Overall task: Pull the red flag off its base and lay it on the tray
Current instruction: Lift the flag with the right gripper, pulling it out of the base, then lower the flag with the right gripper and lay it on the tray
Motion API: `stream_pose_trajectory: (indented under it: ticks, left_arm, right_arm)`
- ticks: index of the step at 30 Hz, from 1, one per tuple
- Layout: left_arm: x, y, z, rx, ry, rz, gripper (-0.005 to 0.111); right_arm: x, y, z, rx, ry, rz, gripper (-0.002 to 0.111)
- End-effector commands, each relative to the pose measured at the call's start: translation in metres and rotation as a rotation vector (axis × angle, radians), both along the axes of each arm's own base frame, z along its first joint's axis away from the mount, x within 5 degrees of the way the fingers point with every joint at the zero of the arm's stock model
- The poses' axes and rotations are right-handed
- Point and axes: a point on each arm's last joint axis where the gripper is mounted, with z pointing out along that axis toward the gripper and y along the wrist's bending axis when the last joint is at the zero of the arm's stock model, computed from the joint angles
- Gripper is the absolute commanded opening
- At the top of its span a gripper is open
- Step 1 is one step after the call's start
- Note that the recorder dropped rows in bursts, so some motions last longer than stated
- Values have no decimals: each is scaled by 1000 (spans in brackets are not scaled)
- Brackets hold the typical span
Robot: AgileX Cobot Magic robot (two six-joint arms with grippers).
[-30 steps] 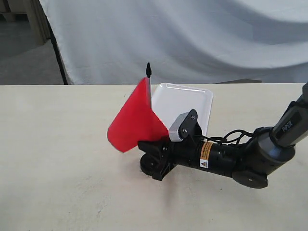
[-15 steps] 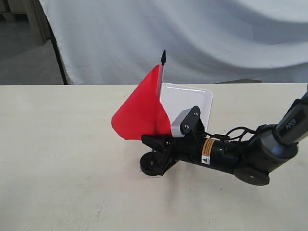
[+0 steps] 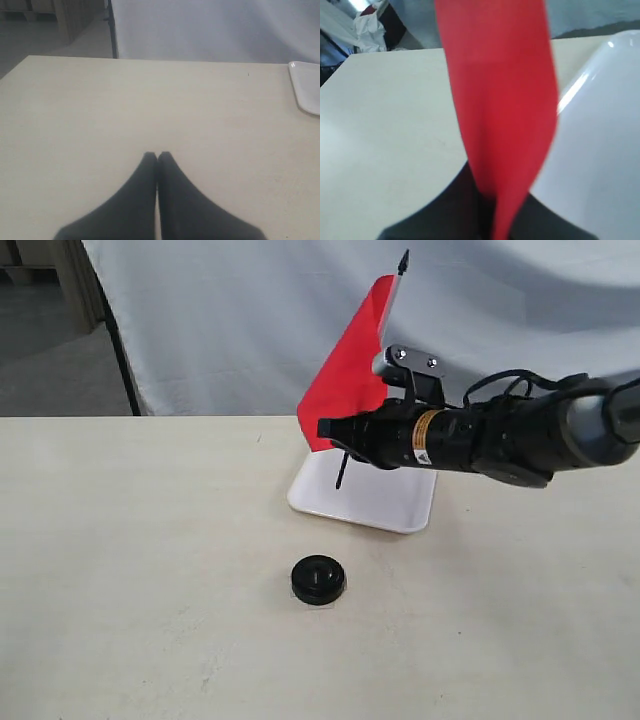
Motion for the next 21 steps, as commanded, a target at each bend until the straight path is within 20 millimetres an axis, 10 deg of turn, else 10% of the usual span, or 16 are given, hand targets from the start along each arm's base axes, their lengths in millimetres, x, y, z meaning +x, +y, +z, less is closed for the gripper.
stream_pose_trajectory:
  ticks: [1, 13, 21]
  left_arm:
    - [0, -1, 0, 1, -2, -10, 0]
    - [0, -1, 0, 1, -2, -10, 0]
    - [0, -1, 0, 1, -2, -10, 0]
  right_arm:
    - [31, -15, -9, 122, 152, -46, -1]
    - [63, -39, -76, 250, 421, -17, -1]
    - [68, -51, -86, 262, 435, -55, 2]
